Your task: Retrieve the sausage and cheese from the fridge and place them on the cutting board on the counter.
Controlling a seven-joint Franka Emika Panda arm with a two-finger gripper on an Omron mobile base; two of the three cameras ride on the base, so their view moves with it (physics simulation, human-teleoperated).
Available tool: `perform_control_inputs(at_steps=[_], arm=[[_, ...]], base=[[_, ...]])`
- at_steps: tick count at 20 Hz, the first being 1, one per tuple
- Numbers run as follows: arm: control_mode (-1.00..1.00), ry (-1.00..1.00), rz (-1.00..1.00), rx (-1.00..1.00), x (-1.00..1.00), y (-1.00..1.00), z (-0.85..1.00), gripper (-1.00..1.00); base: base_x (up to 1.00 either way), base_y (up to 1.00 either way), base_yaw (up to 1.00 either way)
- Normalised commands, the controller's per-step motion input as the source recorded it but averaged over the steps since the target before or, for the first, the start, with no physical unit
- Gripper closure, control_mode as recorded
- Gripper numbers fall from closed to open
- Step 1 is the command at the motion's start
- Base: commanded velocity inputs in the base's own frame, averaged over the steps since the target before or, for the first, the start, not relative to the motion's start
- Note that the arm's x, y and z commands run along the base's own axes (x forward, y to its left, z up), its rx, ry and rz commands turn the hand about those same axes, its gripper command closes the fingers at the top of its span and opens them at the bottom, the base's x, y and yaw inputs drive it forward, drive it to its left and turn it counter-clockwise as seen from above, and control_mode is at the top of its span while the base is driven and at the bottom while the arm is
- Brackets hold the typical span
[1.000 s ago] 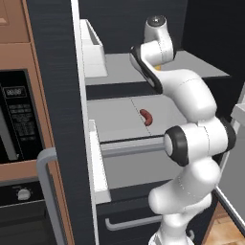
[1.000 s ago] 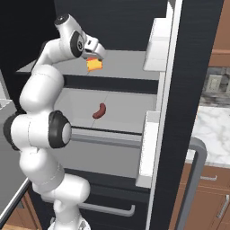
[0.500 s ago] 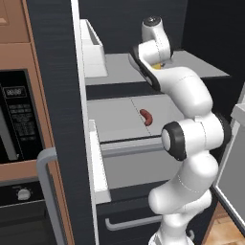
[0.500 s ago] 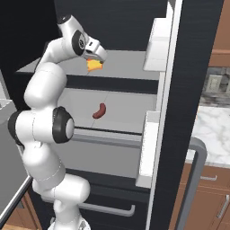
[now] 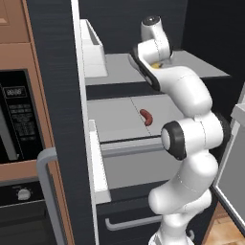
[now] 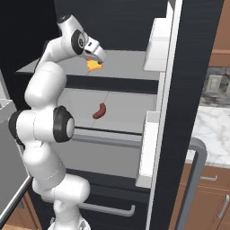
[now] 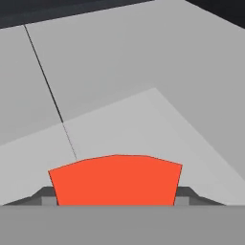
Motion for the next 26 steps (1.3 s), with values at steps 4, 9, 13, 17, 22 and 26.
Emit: perform_control_inputs(at_steps=[4, 9, 13, 17, 22, 26], arm=[[-1.00, -0.08, 0.01, 0.00, -0.83, -0.44, -0.03, 1.00], [-1.00, -0.17, 0.03, 0.00, -1.00, -0.66, -0.02, 1.00], [-1.00, -0.12, 0.14, -0.05, -1.00, -0.26, 0.00, 1.00], [-1.00, -0.04, 0.26, -0.14, -1.00, 0.00, 0.06, 1.00], [-1.00, -0.09, 0.32, -0.15, -1.00, 0.00, 0.10, 1.00], [-1.00, -0.09, 0.39, -0.10, -1.00, 0.03, 0.00, 1.00]], base=[[0.00, 0.00, 0.00], [0.00, 0.00, 0.00], [0.00, 0.00, 0.00], [0.00, 0.00, 0.00], [0.00, 0.00, 0.00], [0.00, 0.00, 0.00]])
